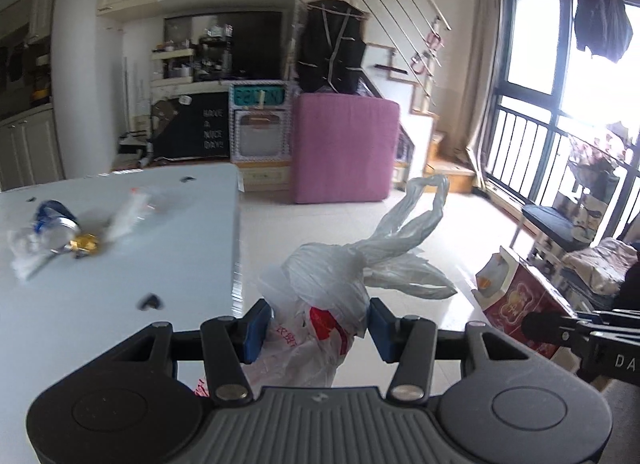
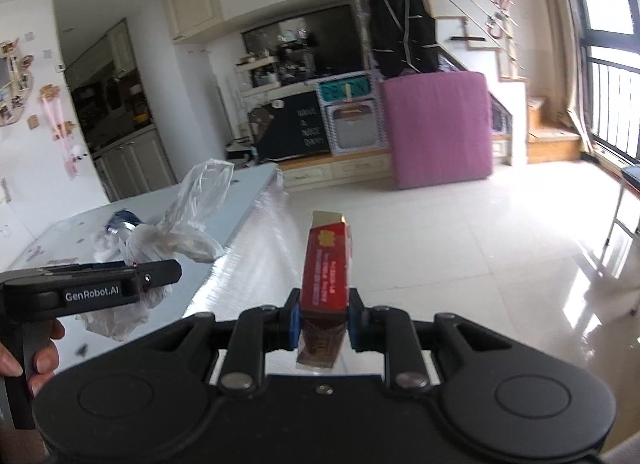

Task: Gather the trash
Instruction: 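Carry the red box and white bag over the wastebasket with both grippers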

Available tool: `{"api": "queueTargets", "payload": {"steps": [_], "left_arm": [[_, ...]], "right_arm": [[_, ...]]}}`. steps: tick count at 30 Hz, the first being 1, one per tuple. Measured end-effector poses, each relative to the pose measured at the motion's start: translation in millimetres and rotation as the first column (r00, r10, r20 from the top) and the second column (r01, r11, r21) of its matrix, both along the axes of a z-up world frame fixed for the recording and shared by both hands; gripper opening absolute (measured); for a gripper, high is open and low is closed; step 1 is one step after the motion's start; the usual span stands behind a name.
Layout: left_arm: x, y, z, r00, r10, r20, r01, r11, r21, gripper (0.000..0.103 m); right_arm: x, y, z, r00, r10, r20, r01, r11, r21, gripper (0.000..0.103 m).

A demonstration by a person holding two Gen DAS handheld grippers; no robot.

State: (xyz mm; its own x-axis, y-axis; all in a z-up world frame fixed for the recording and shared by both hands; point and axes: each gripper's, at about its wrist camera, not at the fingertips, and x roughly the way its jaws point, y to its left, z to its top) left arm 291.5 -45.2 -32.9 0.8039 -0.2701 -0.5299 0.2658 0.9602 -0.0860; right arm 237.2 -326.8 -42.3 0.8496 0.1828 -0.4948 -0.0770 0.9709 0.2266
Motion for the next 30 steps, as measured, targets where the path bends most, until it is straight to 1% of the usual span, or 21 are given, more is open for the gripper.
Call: {"api": "queueTargets", "payload": {"steps": [4,10,15,18,20,24,27,30], "left_arm": [[3,-25,-16,0.999,-0.020,-0.030,0.020,1.000,0.001,0.053],[4,-58,-47,0.996,-0.046,-0.082,0.047,0.999,0.019,0.053],[14,-76,-83,0.988,-0.031,-0.149,0.037,0.999,0.035,0.053],[26,-80,-113,0.981,-0.015,-0.195,0.017,1.000,0.007,0.053],[35,-82,-135,0.971,0.007,-0.239,-0.007,1.000,0.002,0.053],[54,-81,-183,0.939,0.070,-0.338,-0.074,0.997,0.001,0.053],[68,-79,-211,0.917,0.121,-0.380,-0.120,0.992,0.026,0.053],[84,-75,-239,0.892,0.161,-0.422,-0.162,0.986,0.033,0.053]], "right_arm": [[-4,-22,-12,0.999,-0.023,-0.031,0.023,1.000,-0.014,0.023],[-5,-47,-39,0.995,-0.050,-0.091,0.049,0.999,-0.009,0.023],[1,-64,-72,0.983,-0.062,-0.172,0.066,0.998,0.018,0.023],[7,-76,-97,0.971,-0.066,-0.230,0.078,0.996,0.045,0.023],[11,-82,-116,0.960,-0.068,-0.271,0.086,0.995,0.055,0.023],[25,-93,-155,0.931,-0.061,-0.359,0.100,0.991,0.093,0.023],[43,-98,-183,0.907,-0.047,-0.419,0.107,0.987,0.122,0.023],[60,-103,-210,0.884,-0.028,-0.467,0.116,0.980,0.160,0.023]]}}
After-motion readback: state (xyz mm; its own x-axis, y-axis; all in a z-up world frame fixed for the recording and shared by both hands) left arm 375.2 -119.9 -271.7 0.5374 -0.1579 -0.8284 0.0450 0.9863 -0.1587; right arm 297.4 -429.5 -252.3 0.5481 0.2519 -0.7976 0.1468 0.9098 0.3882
